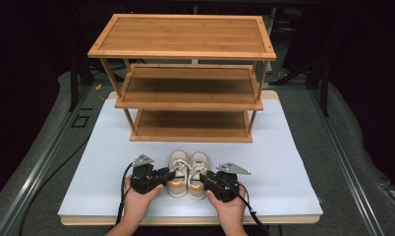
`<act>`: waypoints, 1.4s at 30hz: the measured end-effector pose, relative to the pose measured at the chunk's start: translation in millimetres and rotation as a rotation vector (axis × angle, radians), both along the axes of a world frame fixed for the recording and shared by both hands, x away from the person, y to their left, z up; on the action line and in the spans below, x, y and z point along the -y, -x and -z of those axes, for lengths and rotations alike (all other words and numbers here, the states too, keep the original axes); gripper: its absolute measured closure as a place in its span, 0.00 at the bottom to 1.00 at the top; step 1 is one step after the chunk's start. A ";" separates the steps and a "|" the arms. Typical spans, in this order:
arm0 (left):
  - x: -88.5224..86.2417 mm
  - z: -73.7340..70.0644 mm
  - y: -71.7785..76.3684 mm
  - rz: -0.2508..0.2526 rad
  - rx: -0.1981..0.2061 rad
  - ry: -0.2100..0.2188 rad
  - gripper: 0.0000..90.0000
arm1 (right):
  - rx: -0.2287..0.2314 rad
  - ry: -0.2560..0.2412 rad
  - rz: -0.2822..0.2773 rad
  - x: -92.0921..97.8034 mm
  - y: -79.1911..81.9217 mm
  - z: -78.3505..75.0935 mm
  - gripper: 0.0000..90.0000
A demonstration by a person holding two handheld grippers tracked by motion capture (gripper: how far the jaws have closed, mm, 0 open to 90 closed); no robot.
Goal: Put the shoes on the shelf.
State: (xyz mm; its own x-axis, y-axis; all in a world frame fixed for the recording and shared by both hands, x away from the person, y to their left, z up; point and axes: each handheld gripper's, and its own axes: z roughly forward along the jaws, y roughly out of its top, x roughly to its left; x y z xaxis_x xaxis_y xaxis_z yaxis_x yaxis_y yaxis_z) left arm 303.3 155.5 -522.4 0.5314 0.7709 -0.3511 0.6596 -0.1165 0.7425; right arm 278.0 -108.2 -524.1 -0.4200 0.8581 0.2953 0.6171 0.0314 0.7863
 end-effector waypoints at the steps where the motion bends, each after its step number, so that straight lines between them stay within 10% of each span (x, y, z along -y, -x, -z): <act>1: 0.0 0.1 0.1 0.001 -0.001 0.003 0.67 | -0.001 -0.010 -0.003 0.1 0.0 0.3 0.71; 33: -3.8 8.2 8.3 -0.053 0.040 0.064 0.59 | 0.048 0.005 0.048 -1.9 10.1 -0.7 0.58; 42: 0.5 12.2 8.8 -0.080 0.050 0.089 0.59 | 0.054 -0.063 0.083 -0.8 11.0 5.2 0.61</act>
